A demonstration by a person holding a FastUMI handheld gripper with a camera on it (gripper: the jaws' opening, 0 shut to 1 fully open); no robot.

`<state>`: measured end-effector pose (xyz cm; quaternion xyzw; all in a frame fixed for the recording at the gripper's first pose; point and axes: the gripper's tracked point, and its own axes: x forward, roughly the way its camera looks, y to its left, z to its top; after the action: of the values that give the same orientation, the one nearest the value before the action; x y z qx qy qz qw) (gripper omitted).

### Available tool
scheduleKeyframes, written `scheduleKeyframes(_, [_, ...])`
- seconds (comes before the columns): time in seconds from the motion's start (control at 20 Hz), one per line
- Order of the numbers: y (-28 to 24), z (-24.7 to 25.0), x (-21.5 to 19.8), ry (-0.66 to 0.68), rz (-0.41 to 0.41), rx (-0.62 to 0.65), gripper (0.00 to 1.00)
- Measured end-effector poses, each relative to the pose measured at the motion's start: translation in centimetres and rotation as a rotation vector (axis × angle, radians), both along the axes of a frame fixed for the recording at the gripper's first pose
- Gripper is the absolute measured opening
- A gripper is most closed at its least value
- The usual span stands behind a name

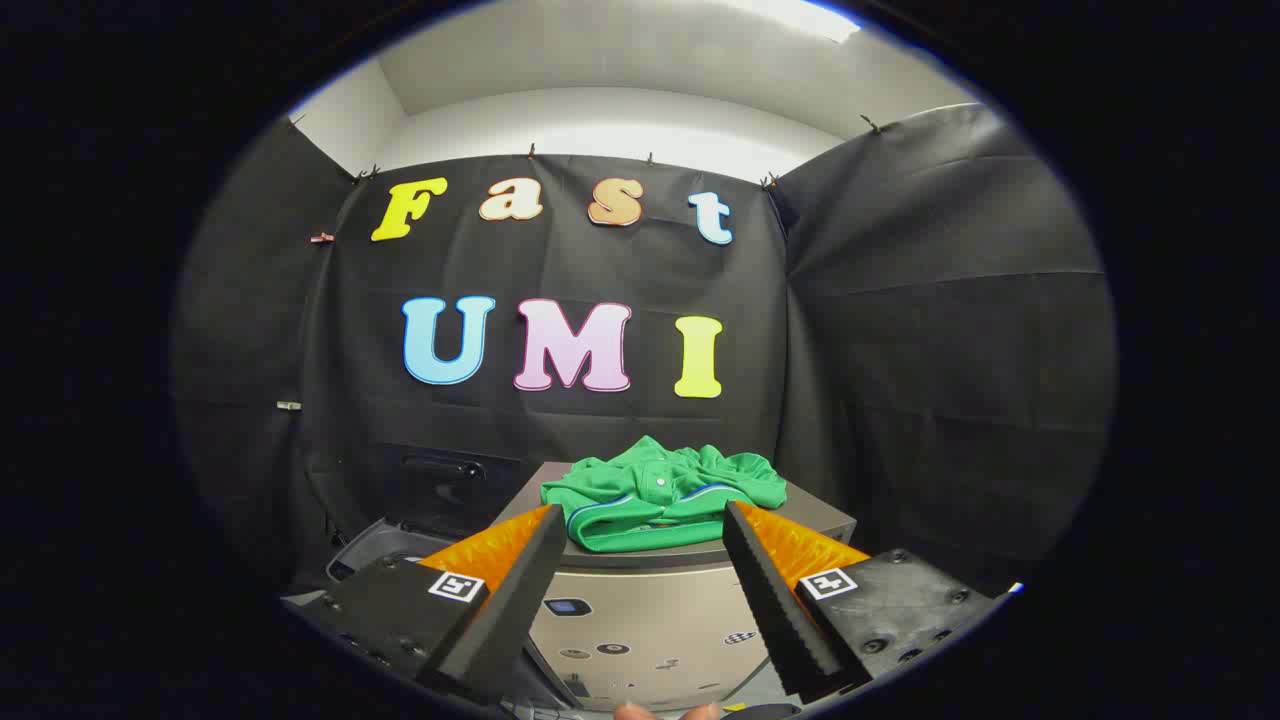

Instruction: Put the clothes into the washing machine and then close the washing machine lid.

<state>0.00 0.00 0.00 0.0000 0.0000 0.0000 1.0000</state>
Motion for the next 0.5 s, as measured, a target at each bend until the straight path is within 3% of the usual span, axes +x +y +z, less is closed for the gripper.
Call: scheduleKeyframes(0.5, [0.73,0.53,0.46,-0.001,0.036,0.064,0.99])
